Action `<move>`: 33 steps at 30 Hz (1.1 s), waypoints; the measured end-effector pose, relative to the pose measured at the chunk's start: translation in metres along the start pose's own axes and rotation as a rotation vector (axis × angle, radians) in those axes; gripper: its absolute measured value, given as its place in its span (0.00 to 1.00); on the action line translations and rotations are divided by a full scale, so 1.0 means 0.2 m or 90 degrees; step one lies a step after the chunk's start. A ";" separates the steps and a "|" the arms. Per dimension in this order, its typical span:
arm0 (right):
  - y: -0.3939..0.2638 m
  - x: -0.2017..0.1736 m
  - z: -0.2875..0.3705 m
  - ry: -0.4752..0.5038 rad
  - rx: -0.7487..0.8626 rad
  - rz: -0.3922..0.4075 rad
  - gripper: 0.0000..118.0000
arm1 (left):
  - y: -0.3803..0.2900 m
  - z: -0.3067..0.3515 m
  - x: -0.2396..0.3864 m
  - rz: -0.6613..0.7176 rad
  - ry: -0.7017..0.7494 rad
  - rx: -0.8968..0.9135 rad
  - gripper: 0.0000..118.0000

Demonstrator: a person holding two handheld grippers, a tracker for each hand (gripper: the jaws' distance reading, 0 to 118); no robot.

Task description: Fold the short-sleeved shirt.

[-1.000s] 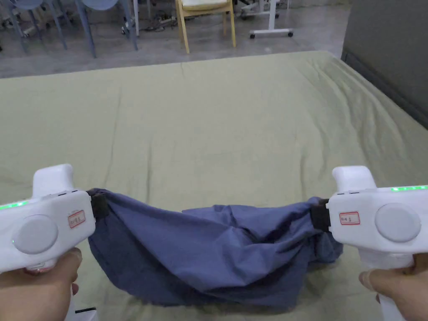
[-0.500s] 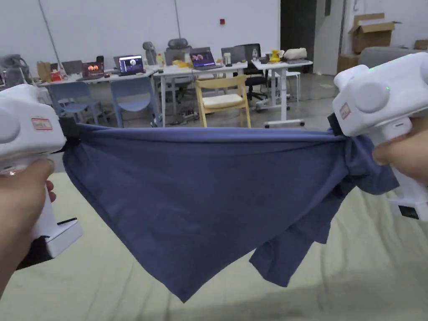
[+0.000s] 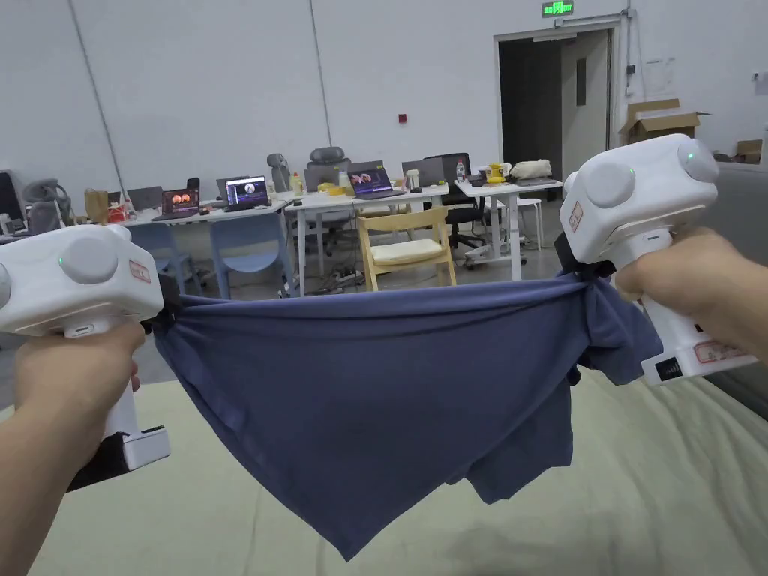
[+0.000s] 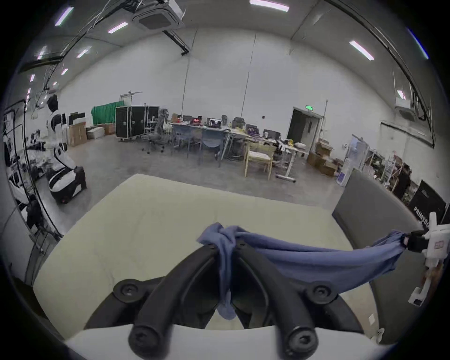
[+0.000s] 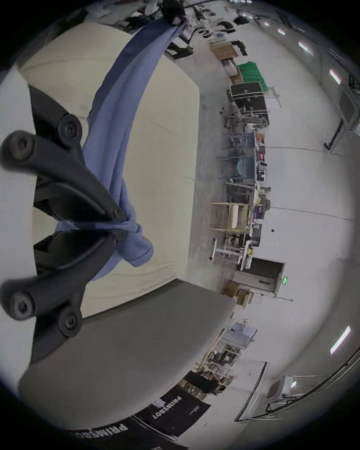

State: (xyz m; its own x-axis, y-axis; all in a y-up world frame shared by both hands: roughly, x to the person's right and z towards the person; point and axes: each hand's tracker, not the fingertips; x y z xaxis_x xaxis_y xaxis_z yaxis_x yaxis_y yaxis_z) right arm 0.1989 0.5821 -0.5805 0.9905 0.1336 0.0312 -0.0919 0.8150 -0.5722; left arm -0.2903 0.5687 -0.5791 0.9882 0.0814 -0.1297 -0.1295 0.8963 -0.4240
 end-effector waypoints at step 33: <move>-2.64 -0.01 0.00 0.110 -0.361 -0.101 0.05 | -2.49 0.30 -0.57 0.068 -0.054 -0.415 0.03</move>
State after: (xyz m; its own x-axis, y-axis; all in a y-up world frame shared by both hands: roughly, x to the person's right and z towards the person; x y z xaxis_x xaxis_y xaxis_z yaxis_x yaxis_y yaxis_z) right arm 0.2447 0.1516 -0.2792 0.9942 -0.0974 0.0458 0.0801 0.3845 -0.9196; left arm -0.3333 0.1394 -0.2995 0.9668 0.2129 -0.1411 -0.2233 0.4366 -0.8715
